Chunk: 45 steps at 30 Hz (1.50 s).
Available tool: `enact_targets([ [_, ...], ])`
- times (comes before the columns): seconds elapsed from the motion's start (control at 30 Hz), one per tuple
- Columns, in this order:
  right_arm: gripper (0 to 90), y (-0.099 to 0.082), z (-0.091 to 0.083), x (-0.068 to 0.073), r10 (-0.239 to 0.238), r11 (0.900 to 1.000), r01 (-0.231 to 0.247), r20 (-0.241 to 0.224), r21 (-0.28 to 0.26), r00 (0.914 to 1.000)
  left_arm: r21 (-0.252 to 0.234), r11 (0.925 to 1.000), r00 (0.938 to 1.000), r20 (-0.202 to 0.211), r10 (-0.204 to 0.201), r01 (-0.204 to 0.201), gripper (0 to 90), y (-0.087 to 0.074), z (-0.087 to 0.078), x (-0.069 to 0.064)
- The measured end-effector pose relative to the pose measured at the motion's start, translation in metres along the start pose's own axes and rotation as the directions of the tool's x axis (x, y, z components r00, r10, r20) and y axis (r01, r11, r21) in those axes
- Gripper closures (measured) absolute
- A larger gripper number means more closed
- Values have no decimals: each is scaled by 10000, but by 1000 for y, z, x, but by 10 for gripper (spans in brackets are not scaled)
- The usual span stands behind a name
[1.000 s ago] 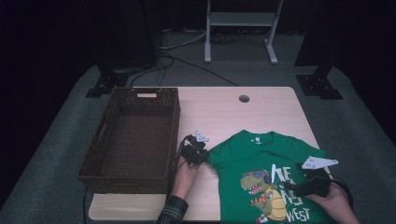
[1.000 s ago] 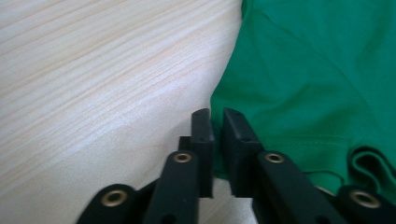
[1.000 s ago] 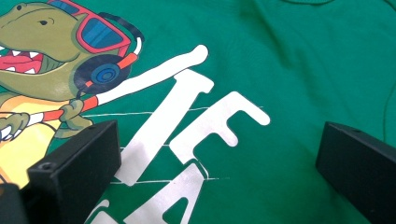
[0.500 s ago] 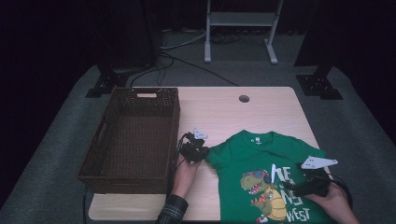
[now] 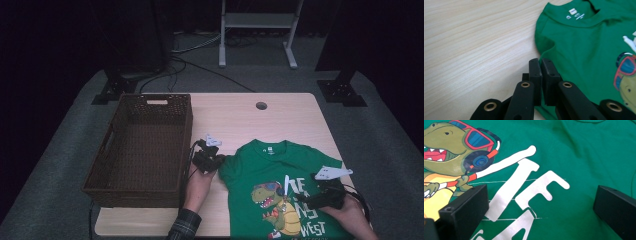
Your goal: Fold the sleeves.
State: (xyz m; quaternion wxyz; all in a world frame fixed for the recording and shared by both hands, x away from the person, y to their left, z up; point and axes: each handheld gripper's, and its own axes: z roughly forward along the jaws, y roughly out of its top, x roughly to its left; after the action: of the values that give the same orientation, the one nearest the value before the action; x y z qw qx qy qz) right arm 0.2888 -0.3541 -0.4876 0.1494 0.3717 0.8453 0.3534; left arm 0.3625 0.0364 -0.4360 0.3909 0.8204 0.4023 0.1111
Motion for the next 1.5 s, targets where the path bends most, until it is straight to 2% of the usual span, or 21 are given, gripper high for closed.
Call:
enact_targets([
  [0.2, 0, 0, 0, 0, 6, 10000, -6, -5, -9, 10000, -82, 9996, 9993, 285, 257, -254, 876, 9, -2, -13],
  [0.33, 0, 0, 0, 0, 13, 10000, -13, 1, -13, 10000, -154, 9995, 9981, 545, 279, -271, 876, 15, 1, -20],
  [0.87, 0, 0, 0, 0, 0, 10000, 0, -8, -8, 10000, 63, 9996, 9934, 1115, 279, -288, 874, 26, 31, -40],
  [1.33, 0, 0, 0, 0, 0, 10000, 0, -12, -14, 10000, 592, 9971, 9885, 1458, 391, -482, 872, 31, 63, -60],
  [1.5, 0, 0, 0, 0, 2, 10000, -2, -13, -13, 10000, 375, 9981, 9853, 1653, 429, -497, 843, 32, 65, -62],
])
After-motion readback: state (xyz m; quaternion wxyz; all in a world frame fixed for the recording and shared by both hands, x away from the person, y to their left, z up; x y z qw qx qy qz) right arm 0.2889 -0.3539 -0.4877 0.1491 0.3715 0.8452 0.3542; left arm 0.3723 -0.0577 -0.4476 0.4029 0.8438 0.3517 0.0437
